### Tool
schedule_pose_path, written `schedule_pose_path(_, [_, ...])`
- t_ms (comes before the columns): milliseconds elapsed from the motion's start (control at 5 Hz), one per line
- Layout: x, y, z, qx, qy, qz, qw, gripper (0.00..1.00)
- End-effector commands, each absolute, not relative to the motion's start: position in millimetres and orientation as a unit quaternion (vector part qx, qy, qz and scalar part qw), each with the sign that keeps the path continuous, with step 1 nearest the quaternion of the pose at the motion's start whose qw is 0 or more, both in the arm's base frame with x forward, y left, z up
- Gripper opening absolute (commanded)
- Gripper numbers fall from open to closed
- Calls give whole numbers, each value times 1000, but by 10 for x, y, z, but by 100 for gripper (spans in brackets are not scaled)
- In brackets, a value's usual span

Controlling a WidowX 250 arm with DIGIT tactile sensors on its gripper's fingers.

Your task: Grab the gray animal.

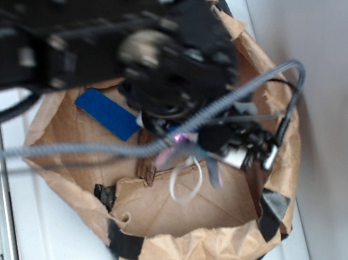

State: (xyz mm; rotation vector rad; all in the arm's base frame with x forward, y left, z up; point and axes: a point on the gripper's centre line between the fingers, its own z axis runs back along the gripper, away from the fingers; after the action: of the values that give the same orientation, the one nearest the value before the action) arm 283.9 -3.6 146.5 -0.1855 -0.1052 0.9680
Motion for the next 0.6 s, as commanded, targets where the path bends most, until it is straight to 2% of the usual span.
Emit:
schedule_pose_path(0, [2759, -16, 1886, 165, -73, 481, 858, 0])
schedule_pose_path(200, [2473, -19, 2001, 117, -92, 423, 894, 0])
schedule_pose_path(400, [2315, 57, 2038, 78, -111, 416, 899, 0])
